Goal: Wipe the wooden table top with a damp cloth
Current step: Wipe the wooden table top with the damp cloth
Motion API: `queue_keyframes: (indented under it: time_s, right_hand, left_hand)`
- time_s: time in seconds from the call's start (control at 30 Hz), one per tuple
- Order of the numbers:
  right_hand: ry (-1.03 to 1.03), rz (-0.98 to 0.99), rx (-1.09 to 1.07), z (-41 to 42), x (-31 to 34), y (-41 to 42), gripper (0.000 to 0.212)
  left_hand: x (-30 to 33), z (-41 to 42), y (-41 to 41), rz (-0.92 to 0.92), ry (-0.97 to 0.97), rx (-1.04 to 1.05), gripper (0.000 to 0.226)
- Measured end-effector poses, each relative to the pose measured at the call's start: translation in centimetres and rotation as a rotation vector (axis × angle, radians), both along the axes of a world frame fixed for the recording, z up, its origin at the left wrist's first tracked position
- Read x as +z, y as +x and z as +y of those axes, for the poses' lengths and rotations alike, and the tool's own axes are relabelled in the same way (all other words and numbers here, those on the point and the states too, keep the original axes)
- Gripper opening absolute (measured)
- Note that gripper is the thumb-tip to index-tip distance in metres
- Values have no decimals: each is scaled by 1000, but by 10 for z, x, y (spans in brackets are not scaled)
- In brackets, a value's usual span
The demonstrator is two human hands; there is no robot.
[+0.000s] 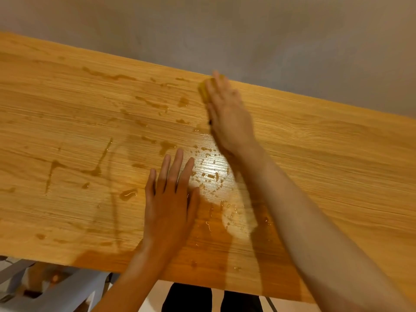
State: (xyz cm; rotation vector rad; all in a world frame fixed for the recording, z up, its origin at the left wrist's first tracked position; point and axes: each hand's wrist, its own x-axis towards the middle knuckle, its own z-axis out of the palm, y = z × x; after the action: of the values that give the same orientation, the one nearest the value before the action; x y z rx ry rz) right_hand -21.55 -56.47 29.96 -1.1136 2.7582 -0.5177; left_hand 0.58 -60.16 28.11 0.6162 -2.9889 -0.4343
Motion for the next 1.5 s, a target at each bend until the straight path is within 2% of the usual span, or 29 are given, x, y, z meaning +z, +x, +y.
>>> queue_keyframes:
  time_s: [0.13,0.23,0.3,0.4,0.5,0.6,0.7,0.8,0.87,0.93,1.13,1.23,1.3,1.37,1.43,1.5]
  right_hand:
    - [23,10,-391,102,-1,-42,49]
    - [25,-19,-575,105,3,-47,50]
    - [11,-30,-477,63,4,-43,49]
    - [9,-2,-134,15,1,-16,49]
    - [31,39,51,42,1,52,50]
    - [23,-23,166,95,8,125,50]
    - [76,18,267,94,5,110,51]
    - [141,76,121,43,3,43,53]
    - [70,25,-75,19,1,8,52]
    - [27,9,-119,17,-1,15,51]
    - [40,-13,130,102,3,156,51]
    - [135,61,183,95,3,114,51]
    - [200,97,23,67,2,55,53]
    - [129,35,-226,50,3,8,52]
    - [55,30,-348,49,-2,18,52]
    - [4,48,-354,69,-8,75,51]
  left_hand:
    - [-2,1,-1,38,62,5,56]
    - [-1,0,-1,44,84,20,55]
    - [0,-2,-3,39,90,31,55]
    - [-1,-3,-2,36,74,39,55]
    - [-3,1,1,25,69,37,55]
    - [-2,2,1,15,85,39,56]
    - [0,1,-2,15,85,42,56]
    - [0,1,-4,22,76,50,56]
    - [-1,1,-5,23,77,55,56]
    - [0,2,-2,21,79,59,56]
    - [-3,1,0,23,74,44,55]
    - [0,1,-2,27,96,44,55]
    - [3,-1,-3,27,99,42,56]
    - [4,-1,-4,25,83,36,56]
    - [3,0,-2,19,61,34,56]
    - [1,1,2,13,39,26,56]
